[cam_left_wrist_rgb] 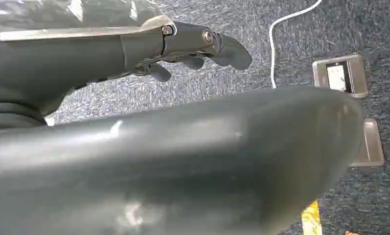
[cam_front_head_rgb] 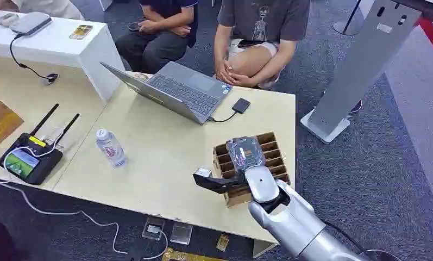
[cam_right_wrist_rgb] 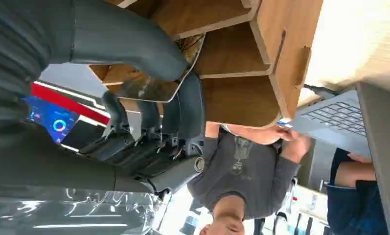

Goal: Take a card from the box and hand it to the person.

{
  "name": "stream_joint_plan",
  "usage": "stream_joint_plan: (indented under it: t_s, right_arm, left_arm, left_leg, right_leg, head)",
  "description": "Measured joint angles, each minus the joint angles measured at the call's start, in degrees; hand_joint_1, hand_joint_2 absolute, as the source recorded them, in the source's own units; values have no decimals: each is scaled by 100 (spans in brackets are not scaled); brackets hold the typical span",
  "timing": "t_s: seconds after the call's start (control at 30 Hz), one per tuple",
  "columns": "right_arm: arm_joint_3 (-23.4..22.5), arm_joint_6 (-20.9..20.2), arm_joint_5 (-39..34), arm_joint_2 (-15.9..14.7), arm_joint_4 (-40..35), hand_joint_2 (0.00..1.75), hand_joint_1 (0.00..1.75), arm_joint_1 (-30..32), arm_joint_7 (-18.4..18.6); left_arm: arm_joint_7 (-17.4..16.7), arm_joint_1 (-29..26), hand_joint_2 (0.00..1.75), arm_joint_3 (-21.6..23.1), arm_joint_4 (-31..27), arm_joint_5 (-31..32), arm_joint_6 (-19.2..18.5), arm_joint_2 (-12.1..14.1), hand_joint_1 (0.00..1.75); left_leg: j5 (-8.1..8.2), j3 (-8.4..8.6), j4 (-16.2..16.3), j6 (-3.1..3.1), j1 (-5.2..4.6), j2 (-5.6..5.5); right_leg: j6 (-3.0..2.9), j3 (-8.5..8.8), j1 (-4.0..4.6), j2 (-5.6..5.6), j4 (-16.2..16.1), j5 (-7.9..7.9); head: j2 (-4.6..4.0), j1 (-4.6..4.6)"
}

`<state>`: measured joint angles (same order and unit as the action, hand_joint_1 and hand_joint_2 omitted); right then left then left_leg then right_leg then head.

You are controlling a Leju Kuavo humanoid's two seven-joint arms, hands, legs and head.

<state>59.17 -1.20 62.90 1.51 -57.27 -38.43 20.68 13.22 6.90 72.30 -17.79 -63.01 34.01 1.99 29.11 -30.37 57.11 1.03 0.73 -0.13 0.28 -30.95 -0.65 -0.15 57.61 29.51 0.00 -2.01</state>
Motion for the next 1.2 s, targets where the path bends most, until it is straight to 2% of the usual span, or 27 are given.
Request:
stream_joint_plan:
  t_s: [0.23,0.37,0.43,0.5,0.67,0.7,0.83,1.2]
  right_arm:
    - [2,24,-66,0,9,175,136,-28,-33]
    - [2,44,-116,0,26,175,143,-43,-42]
    - [2,57,-116,0,26,175,140,-44,-48]
    - [2,74,-116,0,26,175,148,-47,-50]
    - [2,107,-81,-7,-48,175,154,-52,-22]
    - [2,98,-46,-15,-102,175,159,-53,6]
    - [0,0,28,-65,-362,175,157,-55,103]
    - [-107,-494,65,-321,-1578,175,168,-78,240]
  left_arm:
    - [-2,-1,0,0,2,9,-2,0,0]
    - [-2,-1,0,-2,4,15,0,0,0]
    - [-2,-1,0,-2,4,17,0,0,0]
    - [-2,-1,0,-2,4,17,0,0,0]
    - [2,-2,0,-9,7,17,0,0,0]
    - [4,-3,0,-11,9,17,2,0,0]
    - [7,-8,0,-70,28,17,9,0,0]
    - [-4,-25,0,-153,37,9,63,-9,0]
  left_leg:
    - [0,2,0,0,0,0]
    - [0,2,0,0,0,0]
    - [0,1,0,0,0,0]
    - [0,1,0,0,0,0]
    - [0,1,0,0,0,0]
    - [0,1,0,0,0,0]
    - [0,-1,0,0,0,0]
    - [0,-1,0,0,0,1]
  right_leg:
    - [0,2,0,0,0,0]
    - [0,1,0,0,0,0]
    - [0,1,0,0,0,0]
    - [0,1,0,0,0,0]
    - [0,1,0,0,0,0]
    - [0,1,0,0,0,0]
    - [0,-1,0,0,0,0]
    - [0,-2,0,1,0,0]
  head:
    - [0,0]
    - [0,0]
    - [0,0]
    - [0,0]
    - [0,0]
    - [0,0]
    - [0,0]
    - [0,0]
